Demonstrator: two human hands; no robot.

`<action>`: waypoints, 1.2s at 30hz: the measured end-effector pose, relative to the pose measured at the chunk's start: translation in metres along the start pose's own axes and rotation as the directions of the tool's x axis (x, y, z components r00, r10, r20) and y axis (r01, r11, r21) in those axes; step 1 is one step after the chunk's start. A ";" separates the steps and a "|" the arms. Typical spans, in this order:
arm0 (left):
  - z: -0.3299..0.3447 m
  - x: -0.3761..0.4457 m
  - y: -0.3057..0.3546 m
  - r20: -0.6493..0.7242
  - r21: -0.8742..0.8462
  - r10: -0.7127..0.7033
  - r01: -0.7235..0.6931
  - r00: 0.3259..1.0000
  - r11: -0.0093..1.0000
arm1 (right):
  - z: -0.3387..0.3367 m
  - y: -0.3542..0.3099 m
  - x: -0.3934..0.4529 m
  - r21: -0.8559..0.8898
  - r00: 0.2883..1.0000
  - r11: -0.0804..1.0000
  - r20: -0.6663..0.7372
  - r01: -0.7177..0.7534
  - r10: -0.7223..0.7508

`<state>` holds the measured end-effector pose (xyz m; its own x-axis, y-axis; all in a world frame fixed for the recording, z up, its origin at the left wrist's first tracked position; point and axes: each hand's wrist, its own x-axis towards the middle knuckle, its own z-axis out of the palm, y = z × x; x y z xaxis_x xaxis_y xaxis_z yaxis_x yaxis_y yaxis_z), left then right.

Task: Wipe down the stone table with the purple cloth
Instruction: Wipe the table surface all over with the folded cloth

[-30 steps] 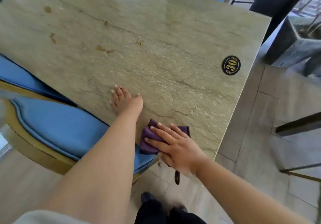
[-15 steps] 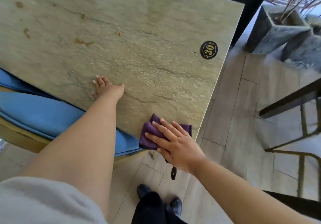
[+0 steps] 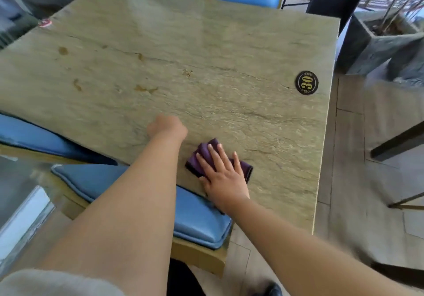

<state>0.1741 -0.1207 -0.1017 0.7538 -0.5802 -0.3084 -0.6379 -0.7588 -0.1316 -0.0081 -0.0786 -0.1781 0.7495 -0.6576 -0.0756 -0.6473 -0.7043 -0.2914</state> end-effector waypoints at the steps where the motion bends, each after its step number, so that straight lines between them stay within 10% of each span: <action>1: -0.005 0.012 -0.007 -0.018 0.027 0.060 -0.059 0.998 0.998 | 0.004 -0.010 0.012 -0.002 0.993 0.994 0.021 0.113 -0.113; 5: -0.016 0.069 -0.036 0.062 0.012 0.373 -0.374 0.926 0.927 | 0.003 -0.004 0.064 -0.087 0.918 0.917 0.113 0.390 -0.380; 8: -0.009 0.111 -0.060 0.207 -0.024 0.572 -0.580 0.794 0.814 | -0.009 0.018 0.107 -0.072 0.999 0.997 -0.030 0.014 -0.017; 13: 0.015 0.151 -0.099 0.140 -0.101 0.729 -0.722 0.671 0.684 | -0.018 -0.007 0.159 0.060 0.787 0.789 -0.056 -0.612 0.615; 18: 0.033 0.172 -0.107 -0.096 -0.119 0.759 -0.764 0.644 0.634 | 0.004 -0.072 0.149 -0.048 0.995 0.994 -0.018 -0.101 0.100; 21: 0.045 0.173 -0.102 -0.167 -0.086 0.719 -0.736 0.675 0.671 | 0.011 -0.064 0.142 -0.090 0.989 0.985 0.014 0.150 -0.150; 29: 0.054 0.171 -0.103 -0.338 -0.105 0.668 -0.732 0.663 0.673 | -0.010 -0.024 0.227 -0.005 0.886 0.893 -0.128 -0.451 0.446; 36: 0.053 0.168 -0.105 -0.319 -0.088 0.665 -0.720 0.675 0.689 | -0.018 -0.017 0.261 -0.004 0.873 0.879 -0.115 -0.477 0.474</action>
<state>0.3592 -0.1232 -0.1895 0.1353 -0.9908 0.0048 -0.9679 -0.1311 0.2142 0.1959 -0.2425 -0.1761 0.3321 -0.9385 -0.0948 -0.9271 -0.3063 -0.2158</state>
